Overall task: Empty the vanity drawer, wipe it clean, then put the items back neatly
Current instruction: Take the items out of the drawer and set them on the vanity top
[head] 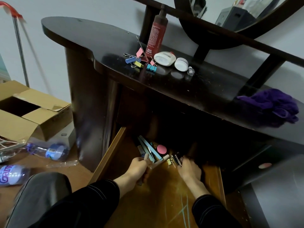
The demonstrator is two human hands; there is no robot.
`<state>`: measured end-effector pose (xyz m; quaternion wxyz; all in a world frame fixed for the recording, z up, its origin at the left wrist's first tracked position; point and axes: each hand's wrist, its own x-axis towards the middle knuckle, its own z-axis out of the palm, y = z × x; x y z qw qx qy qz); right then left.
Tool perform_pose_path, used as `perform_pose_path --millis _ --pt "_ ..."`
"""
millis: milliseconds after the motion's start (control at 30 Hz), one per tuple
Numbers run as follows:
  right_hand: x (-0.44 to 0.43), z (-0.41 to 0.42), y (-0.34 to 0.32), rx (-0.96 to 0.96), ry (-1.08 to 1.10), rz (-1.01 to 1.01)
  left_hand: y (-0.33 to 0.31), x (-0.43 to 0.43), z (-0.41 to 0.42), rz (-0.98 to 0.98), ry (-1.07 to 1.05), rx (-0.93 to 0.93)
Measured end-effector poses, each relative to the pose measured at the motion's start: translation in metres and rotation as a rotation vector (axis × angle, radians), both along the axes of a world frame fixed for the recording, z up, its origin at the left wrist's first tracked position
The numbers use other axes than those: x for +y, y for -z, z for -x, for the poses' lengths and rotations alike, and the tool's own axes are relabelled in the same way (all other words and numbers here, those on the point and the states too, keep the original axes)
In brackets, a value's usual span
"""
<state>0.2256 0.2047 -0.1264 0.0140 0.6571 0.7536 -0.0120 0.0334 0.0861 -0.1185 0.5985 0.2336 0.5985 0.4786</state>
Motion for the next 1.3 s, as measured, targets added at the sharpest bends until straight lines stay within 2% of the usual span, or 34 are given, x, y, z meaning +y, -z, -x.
perform_pose_path --millis 67,167,267,400,533,633,700,833,933,1033,1133,1200,1300 --pt "0.0 -0.001 -0.002 -0.024 0.003 0.037 0.0 -0.001 -0.001 -0.003 0.019 0.003" --pt "-0.004 -0.005 -0.01 0.098 0.048 0.091 0.0 -0.001 -0.001 -0.014 0.03 0.019" --pt "-0.015 -0.013 -0.018 0.356 0.113 0.122 -0.003 -0.002 -0.002 -0.026 0.044 0.041" --pt "-0.04 -0.022 -0.037 0.735 0.098 0.294 -0.01 -0.011 -0.003 -0.085 0.133 0.088" --pt "-0.073 -0.031 -0.061 1.001 0.129 0.502 -0.028 -0.029 -0.007 -0.2 0.26 0.288" --pt "-0.097 -0.031 -0.092 1.232 0.208 0.635 -0.054 -0.045 -0.012 -0.26 0.262 0.358" --pt "-0.114 -0.031 -0.12 1.247 0.149 0.611 -0.075 -0.057 -0.013 -0.321 0.273 0.386" --pt "-0.151 -0.034 -0.189 1.191 -0.166 0.502 -0.131 -0.083 -0.006 -0.502 0.272 0.47" --pt "-0.164 -0.03 -0.247 1.271 -0.315 0.44 -0.186 -0.097 -0.001 -0.658 0.239 0.429" --pt "-0.157 -0.025 -0.293 1.363 -0.337 0.26 -0.242 -0.093 -0.001 -0.815 0.173 0.47" --pt "-0.128 -0.02 -0.322 1.312 -0.31 0.023 -0.285 -0.062 -0.005 -0.912 0.199 0.551" --pt "-0.1 -0.016 -0.334 1.243 -0.282 -0.076 -0.305 -0.028 -0.01 -0.916 0.207 0.671" --pt "-0.054 -0.013 -0.331 1.148 -0.177 -0.077 -0.316 0.025 -0.014 -0.851 0.158 0.943"
